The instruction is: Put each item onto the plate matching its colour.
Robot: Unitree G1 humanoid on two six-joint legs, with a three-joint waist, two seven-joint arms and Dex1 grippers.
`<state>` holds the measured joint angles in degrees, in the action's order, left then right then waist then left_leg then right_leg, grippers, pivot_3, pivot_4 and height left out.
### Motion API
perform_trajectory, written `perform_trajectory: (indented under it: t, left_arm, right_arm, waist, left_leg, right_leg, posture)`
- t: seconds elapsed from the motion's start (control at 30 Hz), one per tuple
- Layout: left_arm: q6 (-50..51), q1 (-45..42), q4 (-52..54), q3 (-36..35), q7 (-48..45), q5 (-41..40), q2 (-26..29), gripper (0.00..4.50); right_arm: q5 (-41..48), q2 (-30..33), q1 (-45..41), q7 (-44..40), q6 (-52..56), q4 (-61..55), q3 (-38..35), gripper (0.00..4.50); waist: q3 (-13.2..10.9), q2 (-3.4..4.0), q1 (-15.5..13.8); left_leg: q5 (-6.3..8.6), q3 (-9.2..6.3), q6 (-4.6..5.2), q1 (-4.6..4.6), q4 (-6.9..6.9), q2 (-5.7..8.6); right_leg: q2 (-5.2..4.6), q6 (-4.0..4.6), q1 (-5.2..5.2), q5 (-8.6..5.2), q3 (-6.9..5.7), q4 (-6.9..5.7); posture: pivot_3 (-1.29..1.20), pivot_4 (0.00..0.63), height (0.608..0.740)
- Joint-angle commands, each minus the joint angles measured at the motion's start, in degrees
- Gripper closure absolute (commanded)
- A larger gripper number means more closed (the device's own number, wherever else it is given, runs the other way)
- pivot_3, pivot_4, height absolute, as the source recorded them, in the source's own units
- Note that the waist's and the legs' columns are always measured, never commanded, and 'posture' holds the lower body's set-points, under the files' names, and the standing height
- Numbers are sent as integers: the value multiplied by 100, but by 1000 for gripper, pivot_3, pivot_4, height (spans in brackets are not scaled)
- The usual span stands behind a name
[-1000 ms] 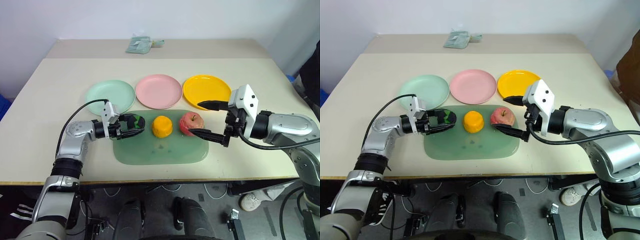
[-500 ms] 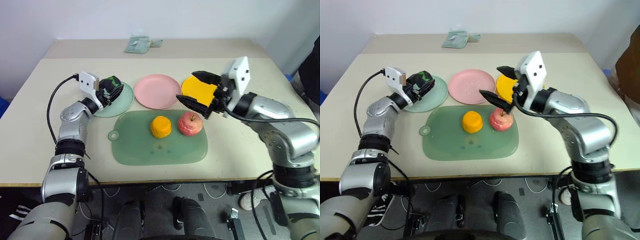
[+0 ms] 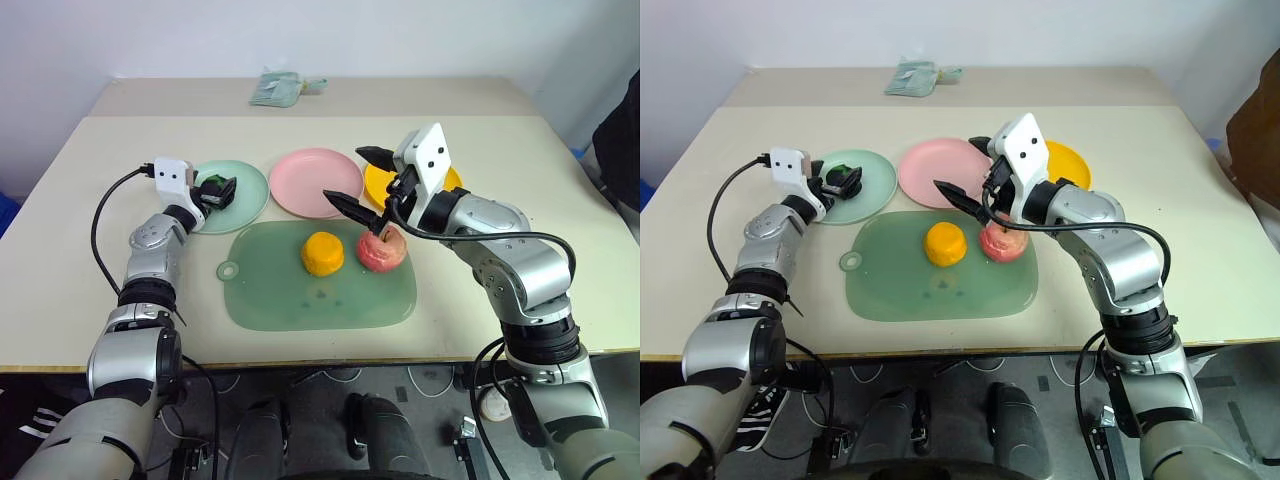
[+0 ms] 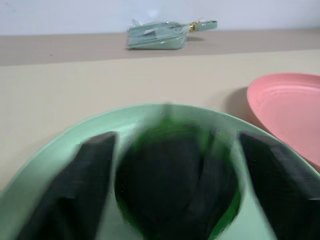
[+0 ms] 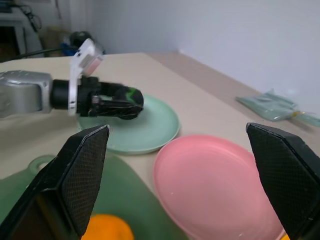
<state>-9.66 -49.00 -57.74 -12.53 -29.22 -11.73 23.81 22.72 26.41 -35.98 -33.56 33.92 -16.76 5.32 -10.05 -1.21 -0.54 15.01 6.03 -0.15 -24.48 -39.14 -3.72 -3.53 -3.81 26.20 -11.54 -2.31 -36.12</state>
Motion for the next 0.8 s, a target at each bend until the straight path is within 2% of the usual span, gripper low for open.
perform_trajectory:
  t: [0.03, 0.13, 0.33, 0.43, 0.57, 0.8]
  left_arm:
    - [-232, -151, 181, 2, -48, 62, 100, 24]
    - [-239, -152, 301, 11, -459, -16, 202, 24]
    - [132, -230, 770, -303, -1829, -734, 541, 24]
    - [661, -33, 1456, -295, -2937, -1248, 661, 24]
    - [1699, 614, 2414, 182, -4268, -1443, 1100, 24]
    - [3091, 1189, 3683, 220, -5100, -2130, 1480, 24]
  right_arm:
    - [-18, 60, -29, -62, -66, -250, -88, 0]
    - [-3, 51, -39, -96, -38, -268, -97, 0]
    - [154, -101, 83, -171, 106, -548, 55, 0]
    - [233, -102, 121, -281, 176, -699, 107, 0]
    - [251, 2, 145, -453, 189, -728, 115, 0]
    - [346, 473, 459, -872, 414, -865, 40, 0]
  waist:
    - [0, 0, 0]
    - [0, 0, 1]
    - [0, 0, 15]
    - [0, 0, 25]
    - [1, 2, 43]
    - [-1, -1, 107]
  left_leg:
    - [0, 0, 0, 0, 0, 0]
    - [0, 0, 0, 0, 0, 0]
    - [0, 0, 0, 0, 1, -1]
    - [0, 0, 0, 0, 1, -1]
    - [0, 0, 0, 1, 0, -1]
    - [0, -8, 0, -2, 0, -3]
  right_leg:
    - [0, 0, 0, 0, 0, 0]
    - [0, 0, 0, 0, 0, 0]
    - [1, 1, 2, 0, -1, 0]
    - [0, 1, 1, -1, -1, 0]
    - [-1, 2, -2, -1, 0, 0]
    - [0, 10, 0, -6, -2, -2]
  posture:
    - [0, 150, 740]
    - [0, 150, 740]
    - [0, 150, 740]
    - [0, 150, 740]
    - [0, 150, 740]
    - [0, 150, 740]
